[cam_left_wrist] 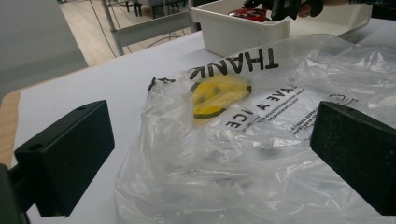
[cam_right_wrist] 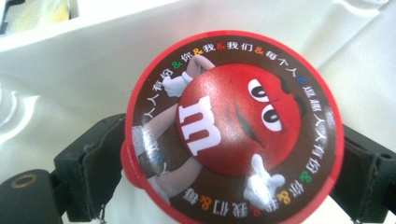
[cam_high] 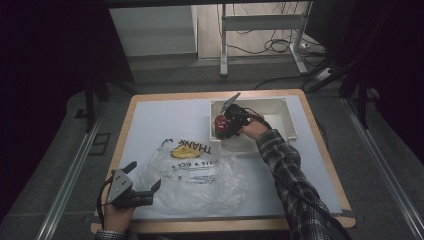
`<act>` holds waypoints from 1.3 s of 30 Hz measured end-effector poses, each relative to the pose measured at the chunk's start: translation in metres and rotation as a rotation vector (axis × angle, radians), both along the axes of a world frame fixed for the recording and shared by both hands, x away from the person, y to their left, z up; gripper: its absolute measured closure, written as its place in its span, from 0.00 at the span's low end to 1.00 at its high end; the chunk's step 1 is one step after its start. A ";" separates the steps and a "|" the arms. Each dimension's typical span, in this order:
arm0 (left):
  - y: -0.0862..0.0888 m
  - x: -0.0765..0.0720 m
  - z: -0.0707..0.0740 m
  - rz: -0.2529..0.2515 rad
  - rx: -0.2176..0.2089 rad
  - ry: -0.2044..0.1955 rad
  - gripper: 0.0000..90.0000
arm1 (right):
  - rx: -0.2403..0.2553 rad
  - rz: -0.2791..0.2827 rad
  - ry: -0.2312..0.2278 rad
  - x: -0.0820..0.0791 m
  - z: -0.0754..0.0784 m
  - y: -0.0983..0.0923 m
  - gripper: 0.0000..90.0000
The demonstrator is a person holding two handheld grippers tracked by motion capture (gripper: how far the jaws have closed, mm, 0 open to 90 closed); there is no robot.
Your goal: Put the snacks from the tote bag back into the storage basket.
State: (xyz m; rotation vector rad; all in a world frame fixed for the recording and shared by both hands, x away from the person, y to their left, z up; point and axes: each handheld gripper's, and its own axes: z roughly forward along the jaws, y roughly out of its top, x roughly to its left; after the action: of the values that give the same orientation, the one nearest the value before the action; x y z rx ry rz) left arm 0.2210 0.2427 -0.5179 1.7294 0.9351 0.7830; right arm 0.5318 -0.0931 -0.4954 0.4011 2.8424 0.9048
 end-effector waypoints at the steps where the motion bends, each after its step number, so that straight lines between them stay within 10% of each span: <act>1: 0.000 0.000 0.000 0.000 0.001 0.000 0.00 | 0.000 -0.003 0.002 -0.001 0.001 0.000 0.10; 39: -0.001 0.000 0.000 0.002 0.007 0.002 0.00 | 0.032 -0.018 -0.042 -0.017 0.024 -0.012 0.08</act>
State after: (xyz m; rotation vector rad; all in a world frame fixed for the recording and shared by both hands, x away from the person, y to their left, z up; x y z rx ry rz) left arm 0.2212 0.2416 -0.5184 1.7352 0.9369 0.7869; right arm 0.5143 -0.1048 -0.4719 0.4062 2.7847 0.9447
